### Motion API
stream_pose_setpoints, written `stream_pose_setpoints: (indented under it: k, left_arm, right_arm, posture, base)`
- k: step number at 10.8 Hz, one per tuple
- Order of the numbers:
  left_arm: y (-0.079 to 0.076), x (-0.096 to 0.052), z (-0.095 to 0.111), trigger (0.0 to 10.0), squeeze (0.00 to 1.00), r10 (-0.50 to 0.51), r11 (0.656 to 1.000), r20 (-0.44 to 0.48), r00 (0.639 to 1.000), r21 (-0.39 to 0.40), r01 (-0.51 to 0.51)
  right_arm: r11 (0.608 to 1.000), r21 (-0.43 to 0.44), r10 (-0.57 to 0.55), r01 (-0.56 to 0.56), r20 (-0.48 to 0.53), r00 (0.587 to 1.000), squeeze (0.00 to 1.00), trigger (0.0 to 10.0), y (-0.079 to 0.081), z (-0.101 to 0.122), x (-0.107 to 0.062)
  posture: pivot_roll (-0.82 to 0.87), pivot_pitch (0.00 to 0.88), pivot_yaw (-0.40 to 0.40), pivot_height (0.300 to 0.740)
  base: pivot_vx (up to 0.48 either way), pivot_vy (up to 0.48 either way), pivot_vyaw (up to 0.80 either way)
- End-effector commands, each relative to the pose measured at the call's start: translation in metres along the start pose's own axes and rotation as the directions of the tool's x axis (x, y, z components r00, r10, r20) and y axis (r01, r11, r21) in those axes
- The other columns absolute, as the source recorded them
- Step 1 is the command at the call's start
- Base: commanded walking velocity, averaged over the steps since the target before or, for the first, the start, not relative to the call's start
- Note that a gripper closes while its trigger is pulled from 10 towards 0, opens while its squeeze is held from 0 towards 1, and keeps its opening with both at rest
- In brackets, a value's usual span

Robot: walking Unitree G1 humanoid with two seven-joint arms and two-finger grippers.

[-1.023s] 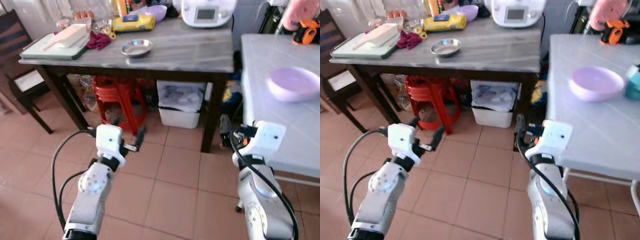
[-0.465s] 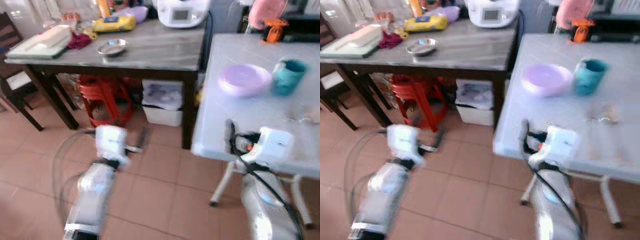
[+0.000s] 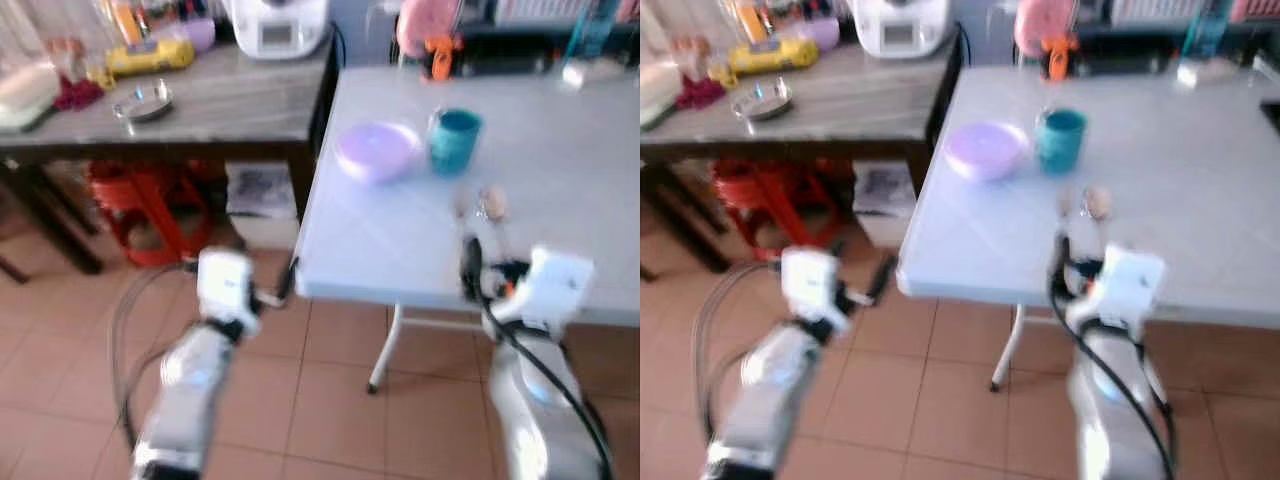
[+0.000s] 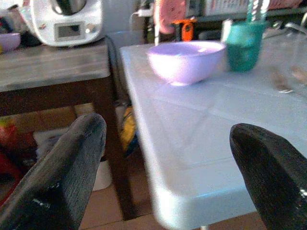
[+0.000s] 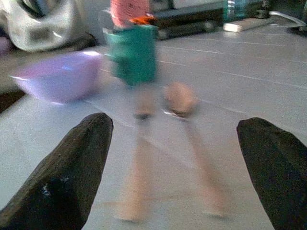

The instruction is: Setting the table

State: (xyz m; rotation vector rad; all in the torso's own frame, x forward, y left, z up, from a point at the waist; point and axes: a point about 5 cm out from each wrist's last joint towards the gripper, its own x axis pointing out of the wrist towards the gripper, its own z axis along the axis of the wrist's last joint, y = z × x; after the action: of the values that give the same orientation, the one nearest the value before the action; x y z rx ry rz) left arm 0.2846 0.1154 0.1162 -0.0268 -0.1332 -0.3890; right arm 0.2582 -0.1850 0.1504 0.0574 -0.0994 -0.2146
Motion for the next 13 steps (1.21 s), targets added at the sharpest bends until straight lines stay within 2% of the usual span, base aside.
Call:
stream_pose_setpoints:
  k: [1,5,10,13]
  left_arm:
    - [0.0111,-0.0041,0.0017,10.0,0.00,0.030,0.999,-0.002,1.000,0.029,-0.030]
    - [0.0110,-0.0045,0.0032,10.0,0.00,0.024,1.000,0.012,1.000,0.011,-0.025]
    - [0.0069,-0.0050,0.0069,10.0,0.00,-0.029,1.000,0.037,0.999,-0.009,0.029]
    - [0.0052,-0.0067,0.0083,10.0,0.00,-0.060,0.998,0.046,0.997,-0.023,0.061]
  right_arm:
    - [0.999,0.022,0.028,-0.028,0.012,1.000,0.00,10.0,0.0100,0.0030,-0.0009]
    - [1.000,0.019,0.017,-0.017,0.011,1.000,0.00,10.0,0.0086,0.0020,0.0005]
    - [1.000,0.003,0.028,-0.028,0.022,0.999,0.00,10.0,0.0112,0.0037,0.0026]
    - [1.000,-0.007,0.029,-0.029,0.025,0.999,0.00,10.0,0.0122,0.0034,0.0017]
  posture:
    - [-0.10,0.093,0.115,0.740]
    - [-0.09,0.097,0.119,0.740]
    - [-0.09,0.104,0.121,0.740]
    - [-0.09,0.105,0.125,0.740]
  base:
    - [0.000,0.000,0.00]
    - [0.000,0.000,0.00]
    - [0.000,0.000,0.00]
    - [0.321,0.000,0.00]
